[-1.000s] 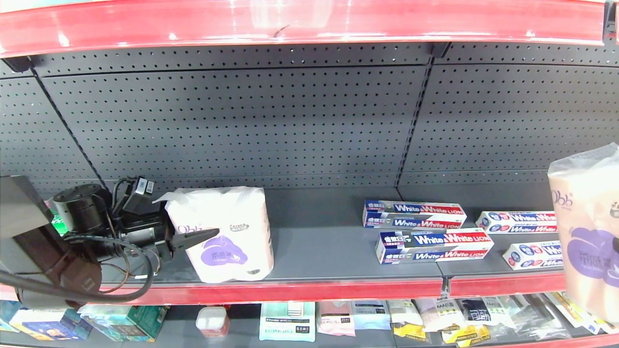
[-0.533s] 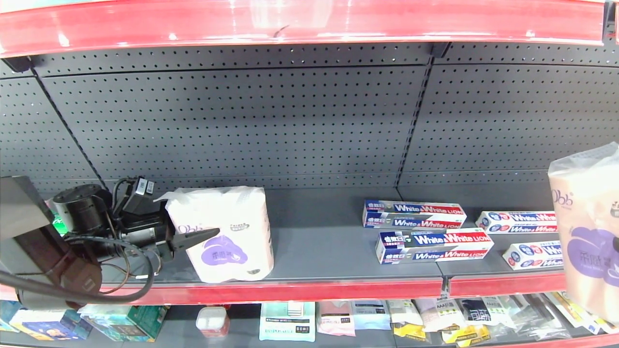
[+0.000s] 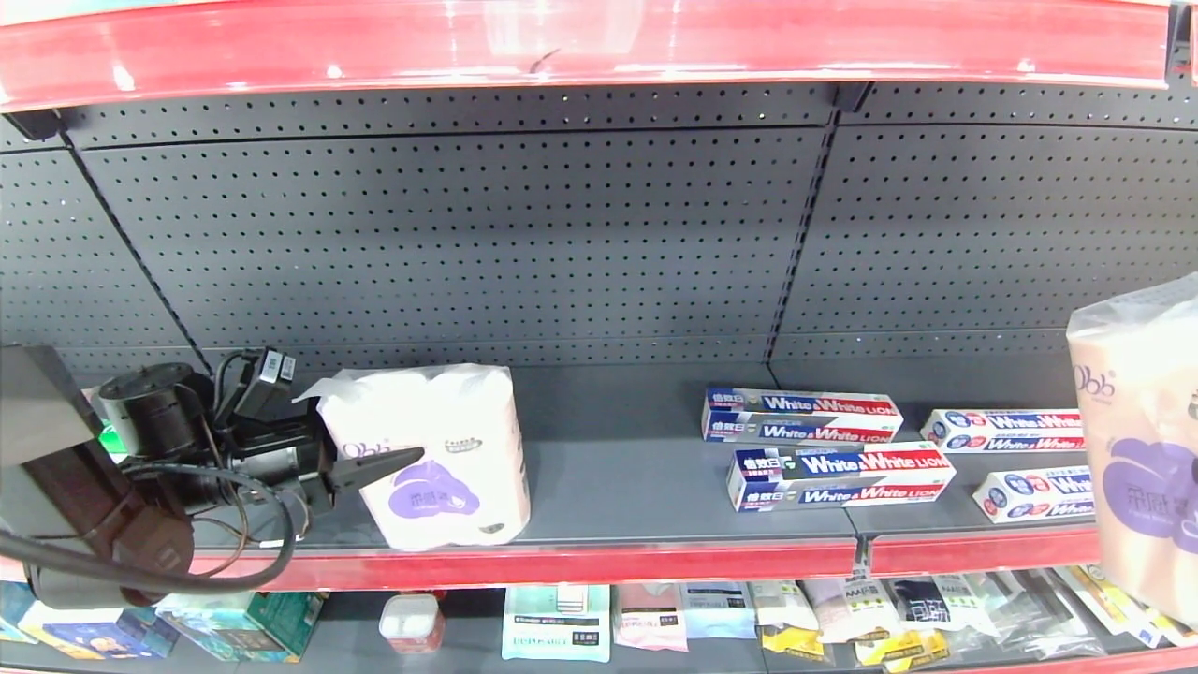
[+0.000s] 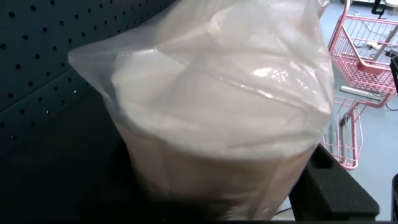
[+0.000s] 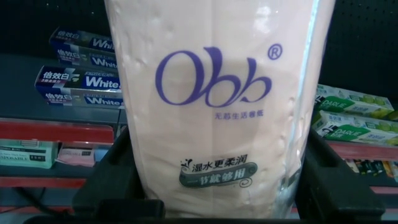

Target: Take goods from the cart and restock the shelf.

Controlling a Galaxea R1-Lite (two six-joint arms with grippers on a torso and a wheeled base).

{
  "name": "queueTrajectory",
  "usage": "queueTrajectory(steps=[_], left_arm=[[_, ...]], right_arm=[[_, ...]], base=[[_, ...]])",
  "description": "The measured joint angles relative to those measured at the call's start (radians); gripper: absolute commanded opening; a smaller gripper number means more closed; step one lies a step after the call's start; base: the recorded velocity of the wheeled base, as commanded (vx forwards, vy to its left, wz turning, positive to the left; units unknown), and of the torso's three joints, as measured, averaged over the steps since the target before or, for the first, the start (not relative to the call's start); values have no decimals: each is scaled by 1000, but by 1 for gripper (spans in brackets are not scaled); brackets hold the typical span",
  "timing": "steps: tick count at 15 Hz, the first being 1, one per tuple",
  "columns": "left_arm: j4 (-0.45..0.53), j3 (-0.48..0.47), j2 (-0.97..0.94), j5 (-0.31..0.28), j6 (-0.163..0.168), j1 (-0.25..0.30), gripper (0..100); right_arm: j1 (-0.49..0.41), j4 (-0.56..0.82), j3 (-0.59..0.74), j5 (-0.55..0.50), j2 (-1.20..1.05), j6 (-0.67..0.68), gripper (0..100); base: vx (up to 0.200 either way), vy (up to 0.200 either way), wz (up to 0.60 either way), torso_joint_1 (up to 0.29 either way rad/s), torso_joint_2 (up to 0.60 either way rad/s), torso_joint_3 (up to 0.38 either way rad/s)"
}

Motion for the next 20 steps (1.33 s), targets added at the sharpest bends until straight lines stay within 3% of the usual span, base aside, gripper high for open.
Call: queueTrajectory(steps=[3,4,10,13,14,19,20], left_arm=[[0,3,0,-3,-1,-1,0],[1,3,0,-4,-1,-1,100],[-24,17,-3,-7,-8,-2,100],[-69,53,-29,-1,-60,-1,100],[-69,77,-45,1,-63,-1,100],[-70,109,-106,90,-60,5,100],[-70,111,-115,131,-65,5,100]], right_arm=[[1,0,-1,-2,-2,0,0],[0,0,-4,-3,-2,0,0],[1,0,-5,-2,-2,0,0],[1,0,-6,-1,-2,0,0],[1,0,-8,-1,-1,0,0],[3,0,-8,0,2,0,0],[3,0,-8,0,1,0,0]], base=[[0,0,0,0,0,0],[0,0,0,0,0,0],[0,0,0,0,0,0],[0,0,0,0,0,0],[0,0,0,0,0,0],[0,0,0,0,0,0],[0,0,0,0,0,0]])
